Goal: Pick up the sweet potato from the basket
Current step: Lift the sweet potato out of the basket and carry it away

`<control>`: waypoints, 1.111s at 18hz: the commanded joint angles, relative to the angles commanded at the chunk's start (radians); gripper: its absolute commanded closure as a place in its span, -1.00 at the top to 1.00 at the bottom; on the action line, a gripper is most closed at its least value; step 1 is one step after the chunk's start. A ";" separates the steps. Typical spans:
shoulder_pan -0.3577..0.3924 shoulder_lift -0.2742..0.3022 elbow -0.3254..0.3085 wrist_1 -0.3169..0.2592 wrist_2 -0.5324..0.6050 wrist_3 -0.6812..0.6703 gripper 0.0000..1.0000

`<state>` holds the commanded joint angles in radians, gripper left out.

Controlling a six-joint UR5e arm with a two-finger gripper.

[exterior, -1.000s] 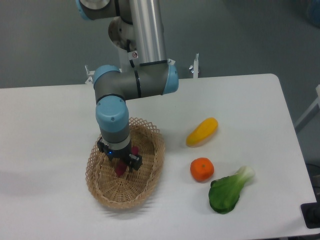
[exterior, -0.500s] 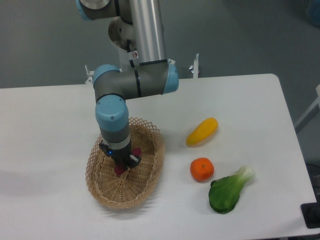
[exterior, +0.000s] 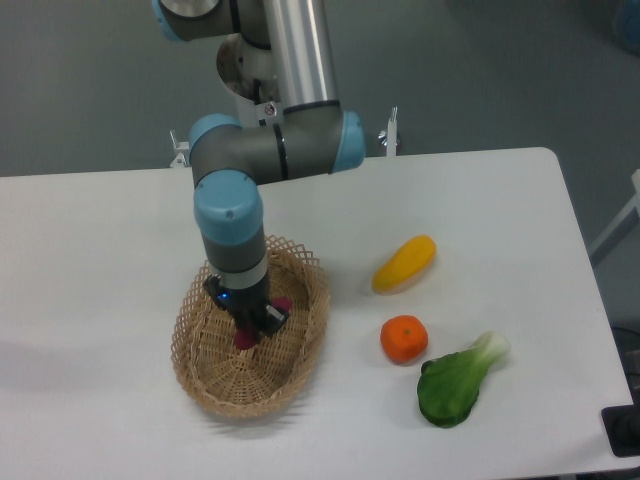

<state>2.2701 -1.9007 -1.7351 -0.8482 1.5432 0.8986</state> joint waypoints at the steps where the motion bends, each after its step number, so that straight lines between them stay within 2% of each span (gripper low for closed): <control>1: 0.020 0.003 0.014 0.001 0.000 0.023 -0.27; 7: 0.192 0.005 0.155 -0.018 -0.009 0.146 -0.27; 11: 0.304 0.005 0.224 -0.103 -0.034 0.293 -0.27; 15: 0.377 0.005 0.275 -0.158 -0.049 0.408 -0.27; 20: 0.424 0.002 0.287 -0.160 -0.049 0.473 -0.27</control>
<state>2.6937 -1.8991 -1.4481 -1.0078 1.4941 1.3713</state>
